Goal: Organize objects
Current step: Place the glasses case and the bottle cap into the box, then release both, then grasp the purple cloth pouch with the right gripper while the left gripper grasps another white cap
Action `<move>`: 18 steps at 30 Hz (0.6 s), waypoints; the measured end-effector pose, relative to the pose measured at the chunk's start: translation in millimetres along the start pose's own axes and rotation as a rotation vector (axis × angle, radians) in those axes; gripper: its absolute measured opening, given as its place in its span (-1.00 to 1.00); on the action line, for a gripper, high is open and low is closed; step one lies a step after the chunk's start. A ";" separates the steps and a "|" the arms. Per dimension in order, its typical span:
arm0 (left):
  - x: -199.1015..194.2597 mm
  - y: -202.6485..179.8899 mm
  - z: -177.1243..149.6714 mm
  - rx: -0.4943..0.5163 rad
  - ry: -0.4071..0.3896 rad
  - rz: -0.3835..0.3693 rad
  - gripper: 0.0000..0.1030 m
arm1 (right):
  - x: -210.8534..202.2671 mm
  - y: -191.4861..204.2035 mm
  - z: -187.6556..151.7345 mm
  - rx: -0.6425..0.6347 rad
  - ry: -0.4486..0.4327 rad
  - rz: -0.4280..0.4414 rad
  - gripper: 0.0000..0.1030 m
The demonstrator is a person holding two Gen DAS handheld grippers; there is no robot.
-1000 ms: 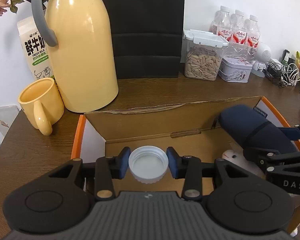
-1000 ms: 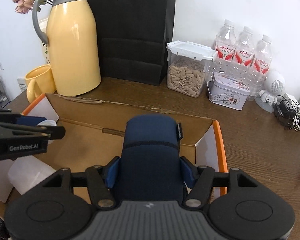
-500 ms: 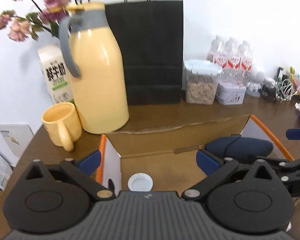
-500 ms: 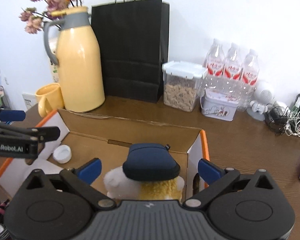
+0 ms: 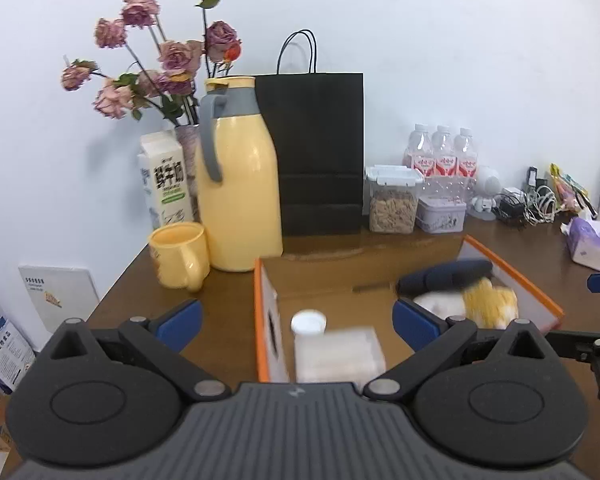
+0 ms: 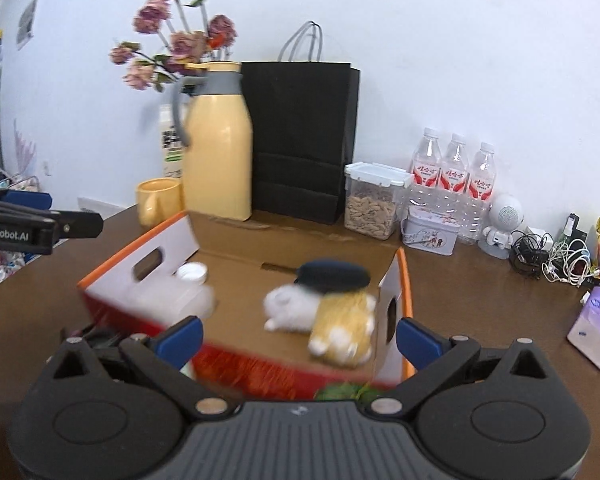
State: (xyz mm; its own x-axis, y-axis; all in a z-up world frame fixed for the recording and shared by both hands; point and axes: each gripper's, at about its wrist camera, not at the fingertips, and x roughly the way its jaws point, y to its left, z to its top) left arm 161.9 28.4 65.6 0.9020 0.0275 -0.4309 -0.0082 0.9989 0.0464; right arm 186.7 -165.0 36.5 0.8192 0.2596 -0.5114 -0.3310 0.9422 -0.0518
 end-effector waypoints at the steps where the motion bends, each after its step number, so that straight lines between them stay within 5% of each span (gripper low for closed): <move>1: -6.6 2.3 -8.2 -0.003 0.006 0.002 1.00 | -7.0 5.0 -6.6 -0.001 -0.002 0.002 1.00; 18: -41.1 28.9 -109.6 -0.080 0.165 0.035 1.00 | -18.2 63.1 -92.7 0.040 0.126 0.059 1.00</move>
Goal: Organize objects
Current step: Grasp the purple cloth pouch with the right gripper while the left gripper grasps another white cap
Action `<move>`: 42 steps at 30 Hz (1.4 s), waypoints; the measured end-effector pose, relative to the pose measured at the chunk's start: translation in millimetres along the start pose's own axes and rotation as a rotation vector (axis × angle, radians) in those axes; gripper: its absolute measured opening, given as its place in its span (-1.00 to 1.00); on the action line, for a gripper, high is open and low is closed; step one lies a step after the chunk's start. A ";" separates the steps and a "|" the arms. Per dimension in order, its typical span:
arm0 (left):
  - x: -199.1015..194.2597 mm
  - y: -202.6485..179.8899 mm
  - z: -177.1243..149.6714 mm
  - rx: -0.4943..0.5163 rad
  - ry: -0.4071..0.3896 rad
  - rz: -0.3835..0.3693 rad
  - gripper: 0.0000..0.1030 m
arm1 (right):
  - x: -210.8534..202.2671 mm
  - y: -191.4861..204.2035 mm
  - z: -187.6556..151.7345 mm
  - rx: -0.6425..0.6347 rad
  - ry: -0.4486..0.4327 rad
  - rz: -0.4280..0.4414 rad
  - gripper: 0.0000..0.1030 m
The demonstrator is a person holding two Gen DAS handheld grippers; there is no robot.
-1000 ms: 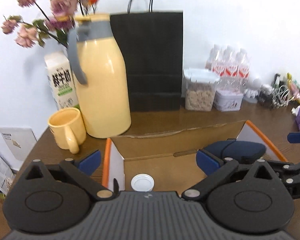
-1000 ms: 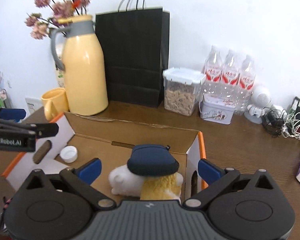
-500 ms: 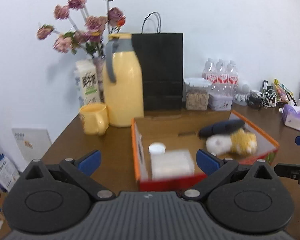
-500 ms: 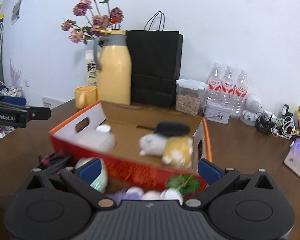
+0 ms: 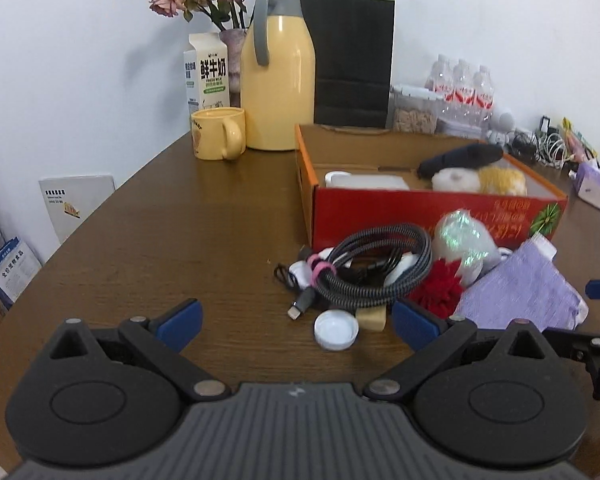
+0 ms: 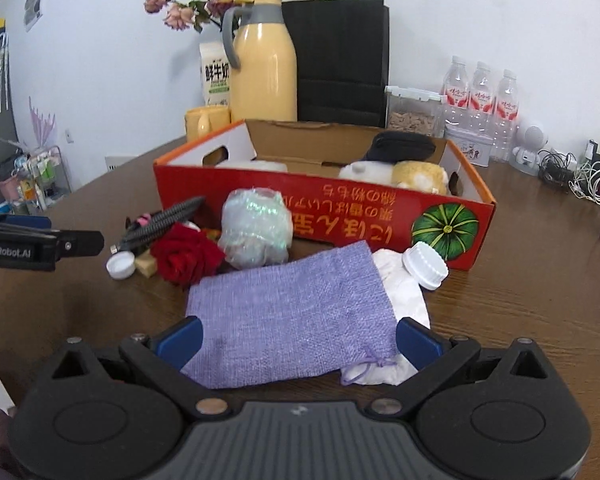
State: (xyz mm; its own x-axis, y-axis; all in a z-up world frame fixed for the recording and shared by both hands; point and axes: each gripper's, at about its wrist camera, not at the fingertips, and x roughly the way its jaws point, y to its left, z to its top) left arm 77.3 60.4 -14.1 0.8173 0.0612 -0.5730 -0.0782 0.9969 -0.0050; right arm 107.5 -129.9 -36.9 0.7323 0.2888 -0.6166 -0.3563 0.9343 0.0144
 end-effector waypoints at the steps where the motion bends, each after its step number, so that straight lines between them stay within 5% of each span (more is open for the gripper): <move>1: 0.4 0.3 -0.4 -0.001 0.000 0.000 1.00 | 2.1 0.8 1.1 -0.010 0.000 -0.003 1.00; 13: 11.7 -8.0 -4.1 0.020 0.018 -0.004 1.00 | 39.4 -0.4 1.1 -0.061 0.039 -0.023 1.00; 29: 33.4 -23.7 -8.3 0.034 0.055 -0.077 -0.29 | 37.0 -2.3 -3.4 -0.067 0.011 -0.017 1.00; 36: 34.8 -18.7 -9.9 0.018 0.063 -0.069 -0.36 | 36.2 -2.3 -3.9 -0.063 0.009 -0.015 0.97; 42: 32.7 -17.6 -12.7 0.023 0.053 -0.085 -0.43 | 30.7 -2.2 -6.2 -0.065 -0.015 -0.013 0.54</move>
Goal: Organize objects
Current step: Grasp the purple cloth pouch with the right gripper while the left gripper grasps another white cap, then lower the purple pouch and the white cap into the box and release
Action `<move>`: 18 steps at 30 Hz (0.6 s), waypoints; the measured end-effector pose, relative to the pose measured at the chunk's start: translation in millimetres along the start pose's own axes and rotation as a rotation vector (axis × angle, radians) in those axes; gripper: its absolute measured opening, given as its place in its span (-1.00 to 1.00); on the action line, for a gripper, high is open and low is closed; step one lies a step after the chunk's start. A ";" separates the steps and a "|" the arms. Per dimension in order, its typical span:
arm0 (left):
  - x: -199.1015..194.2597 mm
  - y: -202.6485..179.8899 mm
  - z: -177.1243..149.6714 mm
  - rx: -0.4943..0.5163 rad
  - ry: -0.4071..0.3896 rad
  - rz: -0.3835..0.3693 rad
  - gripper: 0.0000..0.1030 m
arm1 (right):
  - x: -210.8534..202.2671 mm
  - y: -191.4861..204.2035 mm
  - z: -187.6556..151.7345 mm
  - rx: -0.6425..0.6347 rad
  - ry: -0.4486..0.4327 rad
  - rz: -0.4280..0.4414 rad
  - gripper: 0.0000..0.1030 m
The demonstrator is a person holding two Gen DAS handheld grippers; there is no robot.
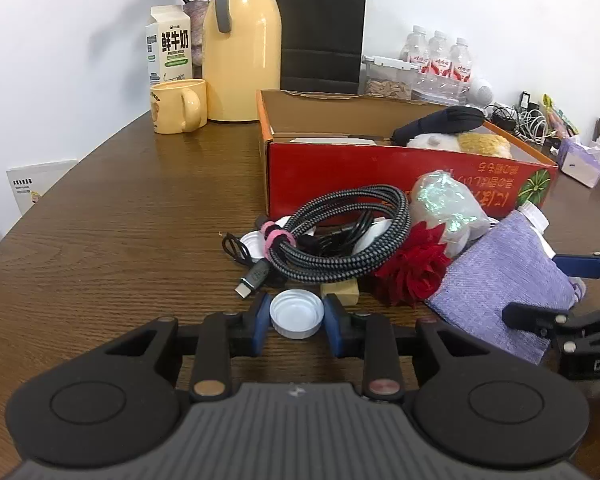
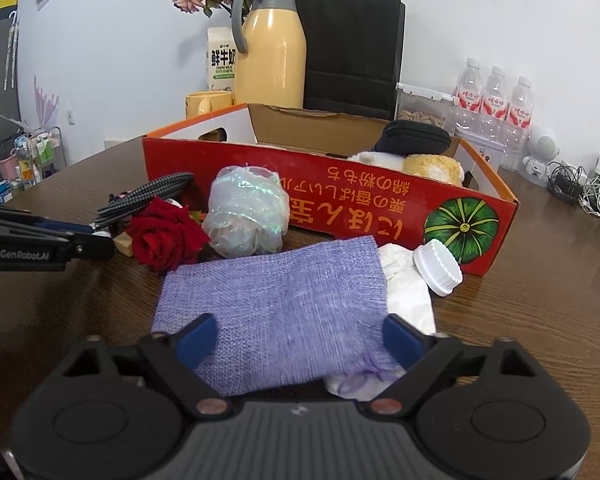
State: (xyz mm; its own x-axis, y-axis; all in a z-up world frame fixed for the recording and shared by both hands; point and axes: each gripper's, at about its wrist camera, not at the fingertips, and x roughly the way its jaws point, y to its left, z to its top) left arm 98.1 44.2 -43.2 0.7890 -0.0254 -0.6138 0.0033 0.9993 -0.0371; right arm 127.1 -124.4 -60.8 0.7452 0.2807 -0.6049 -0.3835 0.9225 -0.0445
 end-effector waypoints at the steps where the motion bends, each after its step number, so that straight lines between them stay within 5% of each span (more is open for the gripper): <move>1: -0.7 -0.5 -0.7 0.002 -0.001 -0.001 -0.43 | -1.9 -0.4 -1.1 0.000 -0.005 -0.004 0.40; 8: -4.0 -0.5 -1.9 0.001 -0.002 -0.007 -0.43 | -11.6 -1.5 -4.4 -0.007 -0.039 -0.038 -0.53; 18: -20.6 -2.9 -2.2 0.008 -0.023 -0.016 -0.44 | -33.6 -5.0 -3.1 0.034 -0.096 0.020 -0.83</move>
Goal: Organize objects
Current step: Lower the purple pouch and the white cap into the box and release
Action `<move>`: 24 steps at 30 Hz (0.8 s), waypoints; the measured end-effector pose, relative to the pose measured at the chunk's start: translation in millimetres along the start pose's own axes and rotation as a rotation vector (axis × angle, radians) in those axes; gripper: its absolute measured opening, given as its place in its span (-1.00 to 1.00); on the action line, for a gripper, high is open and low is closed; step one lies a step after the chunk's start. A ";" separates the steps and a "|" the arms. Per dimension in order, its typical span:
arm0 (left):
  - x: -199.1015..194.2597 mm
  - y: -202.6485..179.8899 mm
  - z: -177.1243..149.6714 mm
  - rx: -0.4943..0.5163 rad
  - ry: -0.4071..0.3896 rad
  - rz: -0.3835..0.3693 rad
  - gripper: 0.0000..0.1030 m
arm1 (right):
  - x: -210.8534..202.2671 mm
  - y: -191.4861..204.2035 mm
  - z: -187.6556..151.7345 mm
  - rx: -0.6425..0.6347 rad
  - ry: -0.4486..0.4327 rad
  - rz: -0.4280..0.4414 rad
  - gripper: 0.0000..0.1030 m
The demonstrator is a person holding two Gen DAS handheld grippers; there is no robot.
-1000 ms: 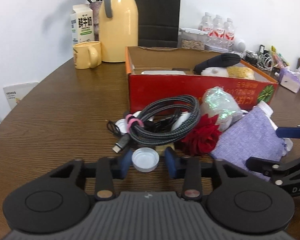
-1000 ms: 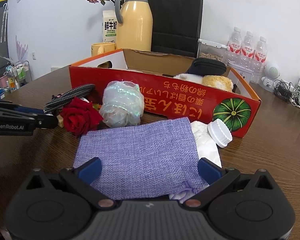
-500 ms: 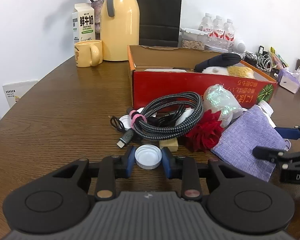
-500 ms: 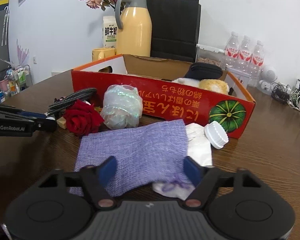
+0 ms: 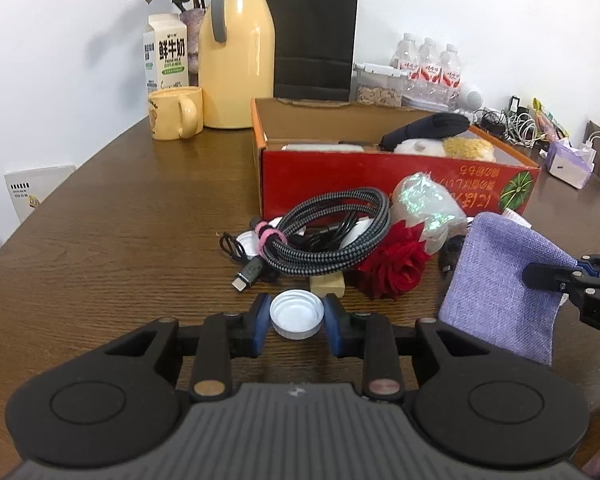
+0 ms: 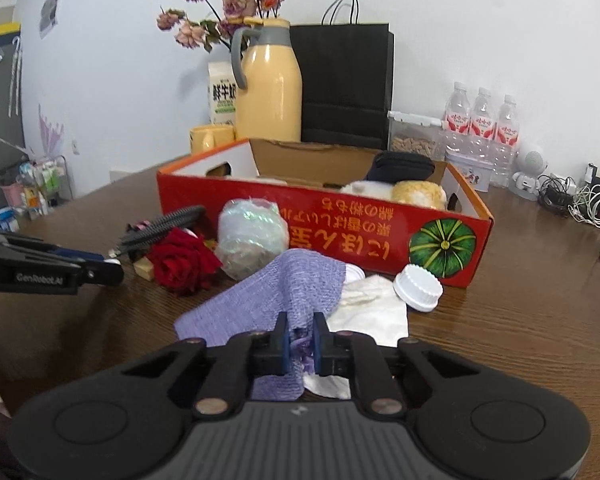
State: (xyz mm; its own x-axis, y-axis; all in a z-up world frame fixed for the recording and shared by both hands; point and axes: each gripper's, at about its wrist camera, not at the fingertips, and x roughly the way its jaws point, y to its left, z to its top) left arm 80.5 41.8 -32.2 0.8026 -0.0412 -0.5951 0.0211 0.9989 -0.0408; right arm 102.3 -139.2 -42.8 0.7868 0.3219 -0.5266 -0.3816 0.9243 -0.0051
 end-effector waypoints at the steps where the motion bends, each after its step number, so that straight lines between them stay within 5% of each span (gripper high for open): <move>1: -3.5 -0.2 0.9 0.002 -0.008 -0.001 -0.44 | -3.7 -0.6 1.3 0.008 -0.010 0.010 -0.85; 13: -37.6 -8.5 41.2 0.032 -0.167 -0.028 -0.44 | -30.5 -8.1 37.5 0.062 -0.140 0.100 -0.86; 24: -16.4 -31.9 107.4 0.051 -0.291 -0.050 -0.44 | -0.2 -29.0 102.0 0.093 -0.247 0.084 -0.86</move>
State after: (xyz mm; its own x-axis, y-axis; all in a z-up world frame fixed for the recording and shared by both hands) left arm 130.7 12.8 65.1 0.9369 -0.0906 -0.3378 0.0891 0.9958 -0.0198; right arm 162.7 -145.2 44.2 0.8533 0.4276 -0.2983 -0.4129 0.9036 0.1141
